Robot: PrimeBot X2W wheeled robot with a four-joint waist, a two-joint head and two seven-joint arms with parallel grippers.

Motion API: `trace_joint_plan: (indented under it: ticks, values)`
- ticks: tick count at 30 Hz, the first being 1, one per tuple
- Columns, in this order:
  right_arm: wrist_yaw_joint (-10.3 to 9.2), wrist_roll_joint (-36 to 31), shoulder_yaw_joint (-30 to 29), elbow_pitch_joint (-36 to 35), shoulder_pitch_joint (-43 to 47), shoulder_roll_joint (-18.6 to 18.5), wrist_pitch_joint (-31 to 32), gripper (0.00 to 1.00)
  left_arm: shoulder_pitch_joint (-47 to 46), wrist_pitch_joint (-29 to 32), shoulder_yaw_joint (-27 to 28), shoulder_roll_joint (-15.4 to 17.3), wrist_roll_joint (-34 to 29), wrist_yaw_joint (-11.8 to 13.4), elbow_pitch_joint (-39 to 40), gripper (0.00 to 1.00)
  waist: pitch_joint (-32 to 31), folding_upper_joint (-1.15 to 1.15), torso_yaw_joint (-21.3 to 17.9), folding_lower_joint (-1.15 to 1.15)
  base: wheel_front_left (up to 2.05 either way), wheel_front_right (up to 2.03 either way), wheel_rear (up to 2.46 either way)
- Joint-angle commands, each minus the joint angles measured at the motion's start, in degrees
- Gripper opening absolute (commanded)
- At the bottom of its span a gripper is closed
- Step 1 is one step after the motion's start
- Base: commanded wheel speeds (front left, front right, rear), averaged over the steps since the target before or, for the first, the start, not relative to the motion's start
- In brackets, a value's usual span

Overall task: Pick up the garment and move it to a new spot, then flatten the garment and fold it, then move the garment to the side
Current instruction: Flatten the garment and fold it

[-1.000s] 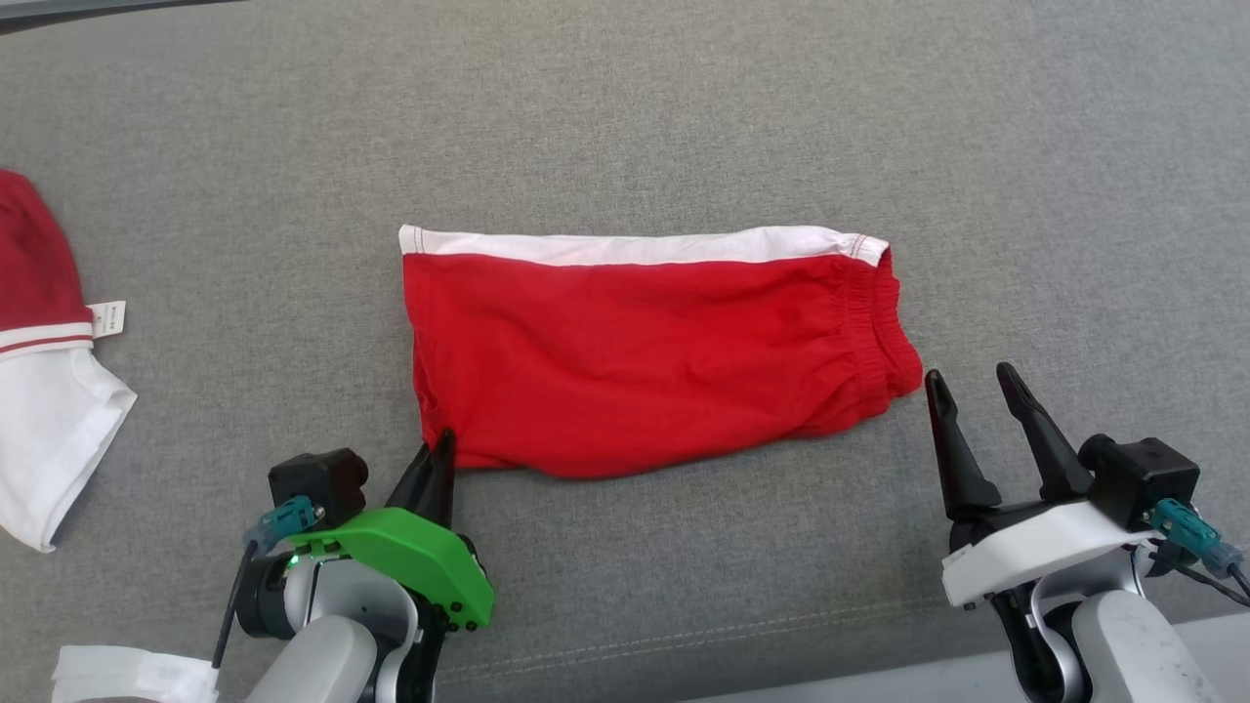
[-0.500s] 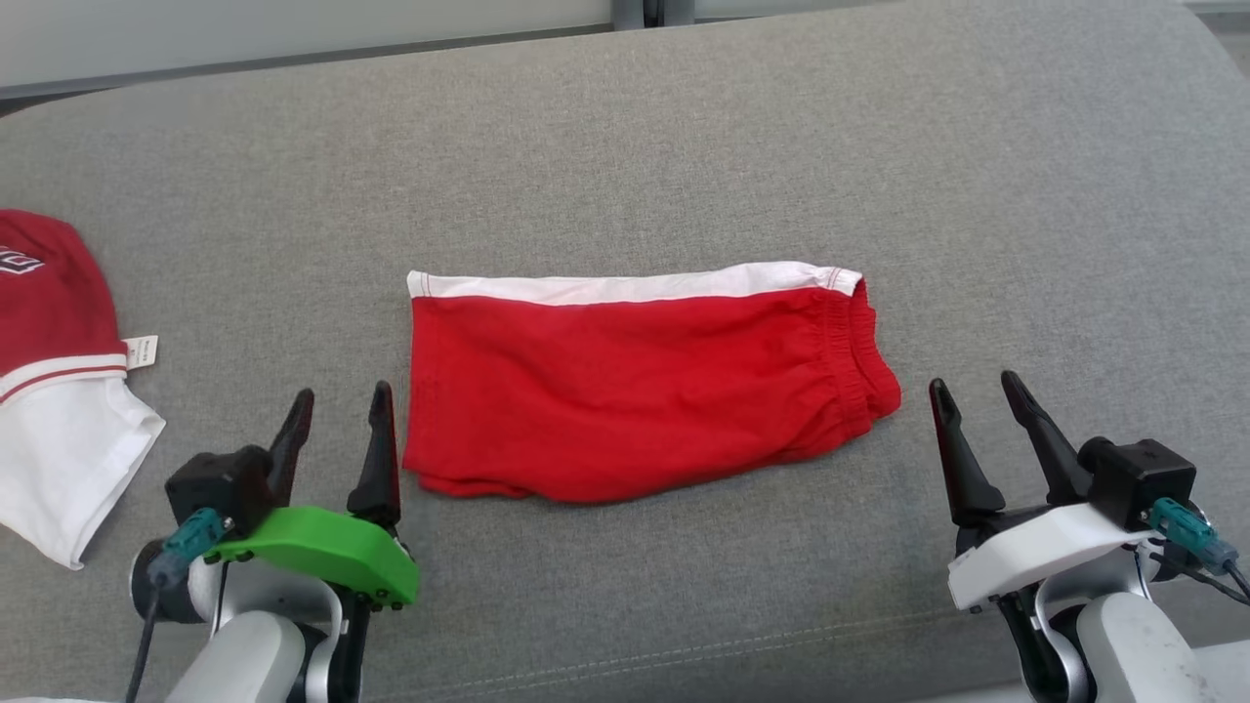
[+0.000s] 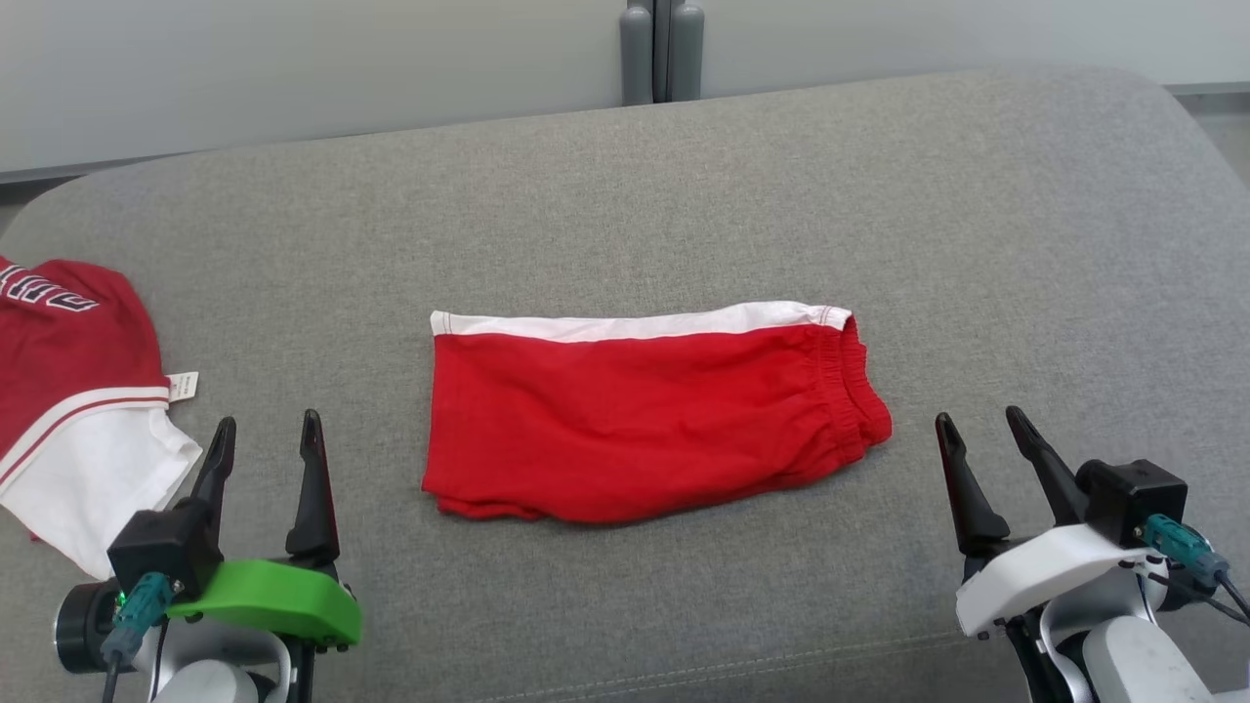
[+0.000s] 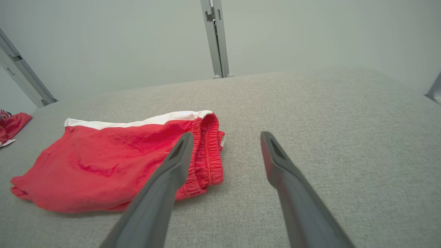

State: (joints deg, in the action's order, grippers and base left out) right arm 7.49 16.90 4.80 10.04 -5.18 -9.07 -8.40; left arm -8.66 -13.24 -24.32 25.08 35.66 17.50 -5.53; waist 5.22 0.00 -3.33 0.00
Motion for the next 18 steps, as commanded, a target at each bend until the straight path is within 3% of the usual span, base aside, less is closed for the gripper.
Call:
trace_joint_plan:
  ticks: [1,4,18]
  values:
    - [0.0,-0.4,-0.4,0.0,1.5,0.2,0.2,1.0,2.0,-0.5,0.1,0.3,-0.4,0.4,0.6,1.0,-1.7,0.0,0.7,0.0,0.0,0.0,0.0]
    - [0.0,-0.5,-1.3,-0.4,2.7,0.8,0.3,1.0,3.7,-1.0,0.3,0.3,-0.5,0.5,1.2,1.0,-3.0,0.0,1.0,0.0,0.0,0.0,0.0]
    - [0.0,-0.7,-1.1,-1.1,3.7,1.6,1.6,1.0,2.8,-1.8,2.0,-0.2,-0.2,-4.6,-3.1,1.0,-5.1,0.0,1.1,0.0,0.0,0.0,0.0]
